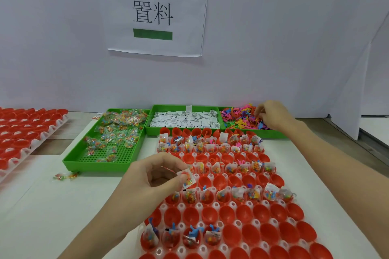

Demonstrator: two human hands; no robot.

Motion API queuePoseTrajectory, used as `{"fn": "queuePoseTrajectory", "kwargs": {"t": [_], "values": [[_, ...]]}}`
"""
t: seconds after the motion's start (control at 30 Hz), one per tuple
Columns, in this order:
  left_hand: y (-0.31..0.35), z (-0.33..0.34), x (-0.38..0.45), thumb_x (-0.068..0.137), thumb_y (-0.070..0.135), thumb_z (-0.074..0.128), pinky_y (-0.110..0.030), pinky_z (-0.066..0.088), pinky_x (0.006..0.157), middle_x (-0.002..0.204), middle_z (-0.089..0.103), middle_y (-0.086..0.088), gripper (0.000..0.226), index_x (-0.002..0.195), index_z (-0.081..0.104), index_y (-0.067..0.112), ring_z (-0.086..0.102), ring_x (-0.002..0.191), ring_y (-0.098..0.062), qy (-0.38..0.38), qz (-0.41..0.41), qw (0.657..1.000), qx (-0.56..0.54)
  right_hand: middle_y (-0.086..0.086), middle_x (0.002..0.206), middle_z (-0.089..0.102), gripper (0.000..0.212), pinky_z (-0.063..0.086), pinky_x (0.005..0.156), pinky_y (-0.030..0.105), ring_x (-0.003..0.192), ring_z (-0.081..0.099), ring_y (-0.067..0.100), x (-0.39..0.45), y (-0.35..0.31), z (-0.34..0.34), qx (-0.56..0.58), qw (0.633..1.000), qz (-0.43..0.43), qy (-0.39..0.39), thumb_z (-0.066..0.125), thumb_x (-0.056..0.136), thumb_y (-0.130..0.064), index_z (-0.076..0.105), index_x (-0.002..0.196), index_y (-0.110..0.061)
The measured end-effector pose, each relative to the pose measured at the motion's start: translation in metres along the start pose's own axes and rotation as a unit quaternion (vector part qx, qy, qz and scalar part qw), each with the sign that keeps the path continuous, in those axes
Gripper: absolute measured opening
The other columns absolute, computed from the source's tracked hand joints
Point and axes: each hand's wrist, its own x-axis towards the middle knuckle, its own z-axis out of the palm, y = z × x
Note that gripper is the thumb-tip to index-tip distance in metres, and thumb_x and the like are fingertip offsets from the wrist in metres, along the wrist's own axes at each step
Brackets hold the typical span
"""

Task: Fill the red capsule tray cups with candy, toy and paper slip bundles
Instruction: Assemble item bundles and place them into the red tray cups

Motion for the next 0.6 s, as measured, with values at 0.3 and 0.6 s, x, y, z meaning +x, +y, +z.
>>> {"fn": "queuePoseTrajectory", "kwargs": {"t": [0.3,0.6], "values": [[0.0008,0.0007,-0.0007,0.084,0.020,0.080,-0.015,0.051,0.064,0.081,0.074,-0.011,0.010,0.094,0.077,0.020,0.068,0.072,-0.013,0.002,0.008,1.000,-0.002,0.015,0.104,0.074,0.018,0.049,0.085,0.036,0.098,0.066,0.031,-0.0008,0.0084,0.0043,-0.021,1.000,-0.006,-0.016,0.057,0.100,-0.007,0.074,0.099,-0.003],[0.0013,-0.0011,-0.0005,0.084,0.022,0.081,-0.021,0.057,0.072,0.084,0.074,-0.011,0.011,0.095,0.077,0.021,0.071,0.076,-0.017,0.005,0.011,1.000,0.009,0.009,0.095,0.076,0.003,0.049,0.079,0.031,0.082,0.062,0.017,-0.0089,0.0055,0.0043,-0.015,0.999,-0.013,-0.030,0.076,0.089,-0.010,0.076,0.090,-0.007]]}}
